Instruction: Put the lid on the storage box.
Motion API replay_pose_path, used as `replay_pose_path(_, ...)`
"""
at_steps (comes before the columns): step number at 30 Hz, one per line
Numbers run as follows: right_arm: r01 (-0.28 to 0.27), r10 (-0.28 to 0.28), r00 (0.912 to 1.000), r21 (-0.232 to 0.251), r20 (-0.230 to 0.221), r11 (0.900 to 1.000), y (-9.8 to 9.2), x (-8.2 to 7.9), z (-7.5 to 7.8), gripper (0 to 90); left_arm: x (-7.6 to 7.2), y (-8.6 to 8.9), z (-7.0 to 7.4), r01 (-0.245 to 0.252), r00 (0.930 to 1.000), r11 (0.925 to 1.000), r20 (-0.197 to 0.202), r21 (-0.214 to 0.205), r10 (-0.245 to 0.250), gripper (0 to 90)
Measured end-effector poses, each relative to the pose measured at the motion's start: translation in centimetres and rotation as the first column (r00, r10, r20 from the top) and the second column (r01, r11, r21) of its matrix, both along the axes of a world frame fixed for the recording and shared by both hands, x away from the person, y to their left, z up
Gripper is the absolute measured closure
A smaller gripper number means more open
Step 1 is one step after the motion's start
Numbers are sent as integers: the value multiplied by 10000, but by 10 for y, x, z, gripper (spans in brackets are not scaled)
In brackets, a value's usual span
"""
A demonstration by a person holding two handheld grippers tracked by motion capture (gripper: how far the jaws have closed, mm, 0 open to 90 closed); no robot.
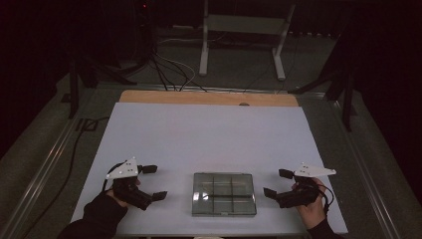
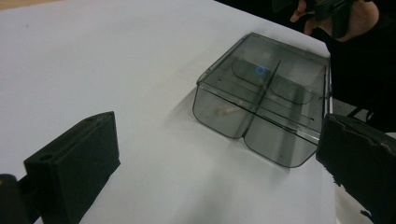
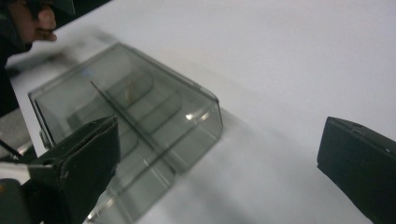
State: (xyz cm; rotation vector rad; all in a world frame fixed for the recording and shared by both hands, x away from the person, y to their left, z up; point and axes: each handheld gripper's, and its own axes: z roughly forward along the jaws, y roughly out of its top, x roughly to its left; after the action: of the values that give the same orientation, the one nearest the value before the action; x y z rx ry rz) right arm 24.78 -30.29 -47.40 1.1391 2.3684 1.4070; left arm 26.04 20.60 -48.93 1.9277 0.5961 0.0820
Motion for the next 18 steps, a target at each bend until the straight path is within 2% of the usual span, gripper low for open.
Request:
replay_pose_path(6,-85,90,9995,-160,296,9998,-7,-3,-2,0,0,-1,0,-28,10000,10000,-8,-4,28,5)
replay_pose_path(7,58,-60,9985,33,551,10000,-11,-5,-2,0,0,-1,0,-96,9999,10000,31,7,96,6)
replay_pose_path(10,168,-207,9957,444,905,9989,-17,-11,-3,0,-1,-1,1,-143,9998,9999,108,15,143,5)
replay_pose_path(12,171,-193,9956,244,914,9996,-18,-13,-4,0,-1,-1,1,-67,9999,10000,77,-12,67,5)
replay_pose_path(18,260,-261,9988,40,414,9997,-16,-8,-9,0,-1,-4,1,85,9999,9999,109,59,-85,6)
